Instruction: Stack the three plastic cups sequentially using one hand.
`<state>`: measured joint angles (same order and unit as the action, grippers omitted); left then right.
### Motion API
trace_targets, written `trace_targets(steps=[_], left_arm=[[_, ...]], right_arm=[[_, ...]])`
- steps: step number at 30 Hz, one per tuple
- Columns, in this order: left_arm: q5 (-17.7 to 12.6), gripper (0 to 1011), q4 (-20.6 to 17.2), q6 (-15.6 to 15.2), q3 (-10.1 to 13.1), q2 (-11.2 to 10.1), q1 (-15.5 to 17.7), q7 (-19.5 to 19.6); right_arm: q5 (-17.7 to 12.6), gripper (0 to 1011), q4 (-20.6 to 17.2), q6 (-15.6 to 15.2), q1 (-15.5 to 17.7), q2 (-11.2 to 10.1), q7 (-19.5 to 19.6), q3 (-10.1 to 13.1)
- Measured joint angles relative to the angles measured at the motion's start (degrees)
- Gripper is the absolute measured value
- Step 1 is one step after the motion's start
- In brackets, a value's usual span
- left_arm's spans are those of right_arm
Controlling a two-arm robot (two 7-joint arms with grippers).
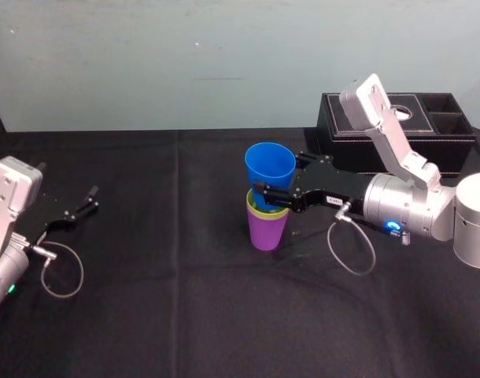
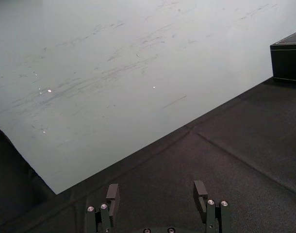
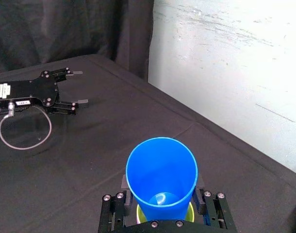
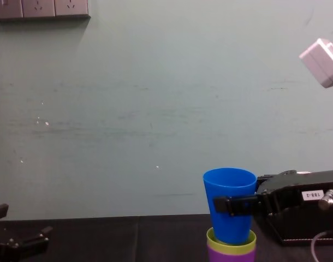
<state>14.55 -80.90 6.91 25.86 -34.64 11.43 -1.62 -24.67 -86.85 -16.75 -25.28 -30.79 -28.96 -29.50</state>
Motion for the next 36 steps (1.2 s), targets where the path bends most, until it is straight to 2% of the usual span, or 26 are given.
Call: trace_targets(steps=[20, 32, 36], left_arm=[[0.0, 1000, 0.0, 0.0, 0.0, 0.0, 0.0, 0.0], [0.0, 1000, 0.0, 0.0, 0.0, 0.0, 0.0, 0.0], [0.0, 1000, 0.0, 0.0, 0.0, 0.0, 0.0, 0.0]], right_arm=[[0.49, 734, 3.57, 1.02, -0.71, 1.32, -1.14, -0.58], [0.44, 735, 3.43, 1.03, -0.67, 1.25, -1.13, -0.53], [0.43, 835, 3.38, 1.02, -0.67, 1.23, -1.11, -0.52]])
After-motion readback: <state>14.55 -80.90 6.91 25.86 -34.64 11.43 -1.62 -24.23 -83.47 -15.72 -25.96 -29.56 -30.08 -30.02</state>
